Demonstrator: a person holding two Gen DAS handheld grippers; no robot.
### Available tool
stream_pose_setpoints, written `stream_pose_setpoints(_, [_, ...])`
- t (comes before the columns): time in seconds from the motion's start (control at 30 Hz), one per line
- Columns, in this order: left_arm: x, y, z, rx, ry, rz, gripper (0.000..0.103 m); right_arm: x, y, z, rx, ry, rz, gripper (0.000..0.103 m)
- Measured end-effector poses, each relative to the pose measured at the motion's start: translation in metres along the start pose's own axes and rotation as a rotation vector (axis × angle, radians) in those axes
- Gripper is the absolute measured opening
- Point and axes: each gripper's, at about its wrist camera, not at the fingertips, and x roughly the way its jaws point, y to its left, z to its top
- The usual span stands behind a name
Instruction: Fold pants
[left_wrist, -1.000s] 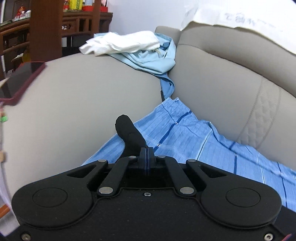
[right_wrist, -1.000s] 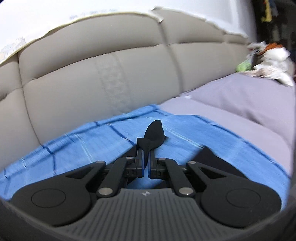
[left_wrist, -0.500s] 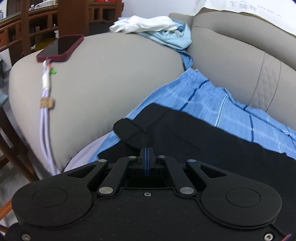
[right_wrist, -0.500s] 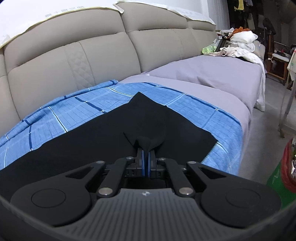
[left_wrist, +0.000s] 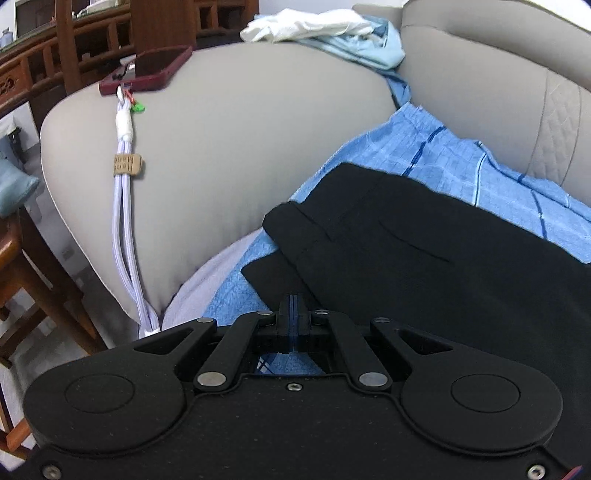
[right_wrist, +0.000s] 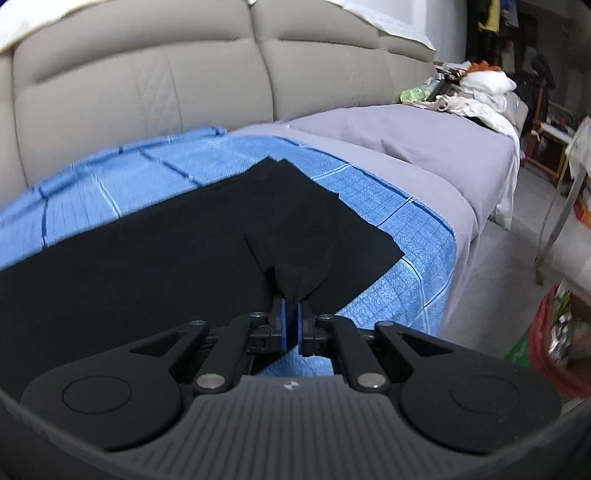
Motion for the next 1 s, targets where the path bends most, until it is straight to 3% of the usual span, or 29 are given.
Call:
stream_pose_setpoints(0.1, [-0.012, 0.000, 0.005, -0.008, -0.043, -0.020, 0.008, -0.003, 0.002, 0.002, -0.035, 0.005, -0.022, 0.056])
stream_pose_setpoints(0.23, [-0.035, -0.003, 0.011, 0.009, -0.150, -0.053, 0.015, -0.016, -0.001, 0.009, -0.028, -0.018, -0.008, 0.071])
stream_pose_setpoints(0.27, [-0.040, -0.005, 0.013, 0.024, -0.173, -0.075, 0.024, -0.019, 0.000, 0.011, -0.026, -0.026, 0.006, 0.074])
stream_pose_setpoints(0.3, [-0.042, -0.008, 0.014, 0.034, -0.184, -0.097, 0.031, -0.023, 0.001, 0.013, -0.024, -0.035, 0.030, 0.078])
stream_pose_setpoints(0.4, [-0.043, -0.019, 0.013, 0.066, -0.185, -0.176, 0.037, -0.037, 0.015, 0.017, -0.026, -0.068, 0.161, 0.085])
stream_pose_setpoints(0.57, [-0.023, -0.039, -0.002, 0.107, -0.138, -0.222, 0.037, -0.051, 0.076, 0.013, -0.115, -0.075, 0.406, 0.086])
stream_pose_setpoints(0.77, [0.010, -0.039, -0.026, 0.127, -0.070, -0.152, 0.038, -0.073, 0.182, -0.006, -0.294, -0.073, 0.679, 0.086])
stream_pose_setpoints(0.93, [0.012, -0.024, -0.042, 0.160, -0.130, -0.113, 0.038, -0.093, 0.277, -0.023, -0.423, -0.062, 0.846, 0.086])
stream_pose_setpoints(1.0, [0.014, -0.016, -0.044, 0.151, -0.138, -0.137, 0.039, -0.098, 0.313, -0.030, -0.473, -0.054, 0.874, 0.080])
